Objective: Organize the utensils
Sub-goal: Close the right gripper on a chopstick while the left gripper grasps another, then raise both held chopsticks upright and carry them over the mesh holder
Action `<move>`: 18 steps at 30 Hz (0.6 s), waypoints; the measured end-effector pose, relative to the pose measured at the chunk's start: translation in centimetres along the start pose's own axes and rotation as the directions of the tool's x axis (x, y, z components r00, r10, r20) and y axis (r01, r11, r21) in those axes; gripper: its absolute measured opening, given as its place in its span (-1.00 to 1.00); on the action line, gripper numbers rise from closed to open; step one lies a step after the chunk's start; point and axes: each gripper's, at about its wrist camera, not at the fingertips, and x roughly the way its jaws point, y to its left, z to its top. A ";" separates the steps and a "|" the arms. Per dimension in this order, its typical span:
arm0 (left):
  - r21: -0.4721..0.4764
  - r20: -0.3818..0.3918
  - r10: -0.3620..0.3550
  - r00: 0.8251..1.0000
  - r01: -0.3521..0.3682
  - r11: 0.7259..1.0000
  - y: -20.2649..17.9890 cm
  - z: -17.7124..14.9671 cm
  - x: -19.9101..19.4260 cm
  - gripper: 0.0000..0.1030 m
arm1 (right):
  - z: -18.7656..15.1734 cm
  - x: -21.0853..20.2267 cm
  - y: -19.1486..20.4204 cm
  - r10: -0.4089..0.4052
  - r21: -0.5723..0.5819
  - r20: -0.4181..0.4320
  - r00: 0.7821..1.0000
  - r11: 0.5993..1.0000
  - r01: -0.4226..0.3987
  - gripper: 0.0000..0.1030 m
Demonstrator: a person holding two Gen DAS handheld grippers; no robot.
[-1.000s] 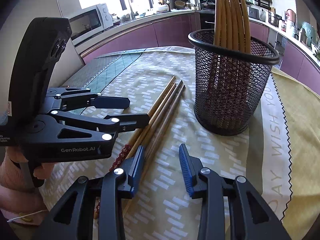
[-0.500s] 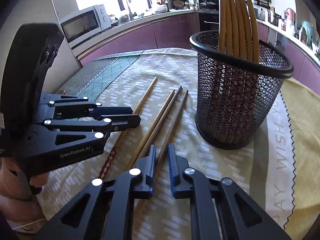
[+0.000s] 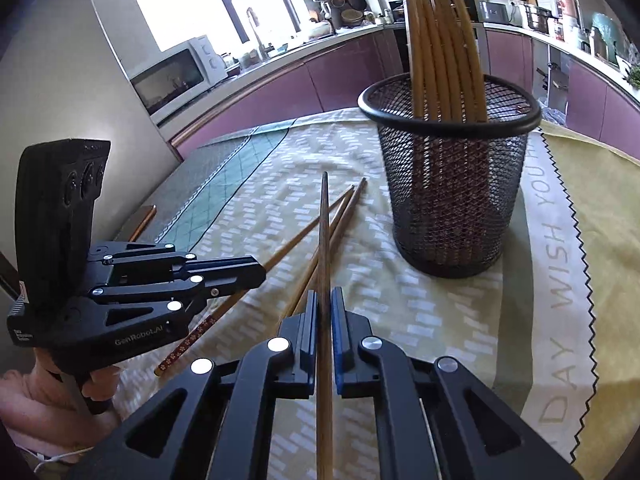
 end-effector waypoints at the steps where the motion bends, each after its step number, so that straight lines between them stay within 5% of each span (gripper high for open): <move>1: 0.006 -0.004 -0.002 1.000 0.002 1.000 -0.2 -0.1 0.1 -0.85 | 0.0 0.3 0.1 -0.001 -0.002 -0.010 1.000 1.000 0.001 -0.89; 4: 0.023 -0.028 -0.008 1.000 0.008 1.000 -0.5 -0.4 0.4 -0.81 | -0.1 0.7 0.2 -0.005 -0.008 -0.032 0.999 1.000 0.004 -0.87; 7: 0.024 -0.032 -0.025 0.999 0.026 0.999 -0.3 0.1 0.7 -0.54 | 0.0 1.0 0.4 -0.021 -0.022 -0.042 0.999 1.000 0.020 -0.84; 14: 0.026 -0.048 -0.015 0.999 0.016 1.000 -0.1 1.8 1.9 -0.58 | 1.0 2.2 0.4 -0.031 -0.040 -0.046 0.998 0.999 0.029 -0.85; 16: 0.030 -0.049 -0.005 0.999 0.006 1.000 -0.3 2.0 2.1 -0.82 | 1.2 2.2 0.3 -0.032 -0.038 -0.040 0.999 0.999 0.031 -0.86; 18: 0.023 -0.044 -0.015 0.999 0.016 1.000 -0.5 2.1 2.0 -0.85 | 1.4 2.0 0.2 -0.030 -0.038 -0.026 0.999 0.999 0.029 -0.88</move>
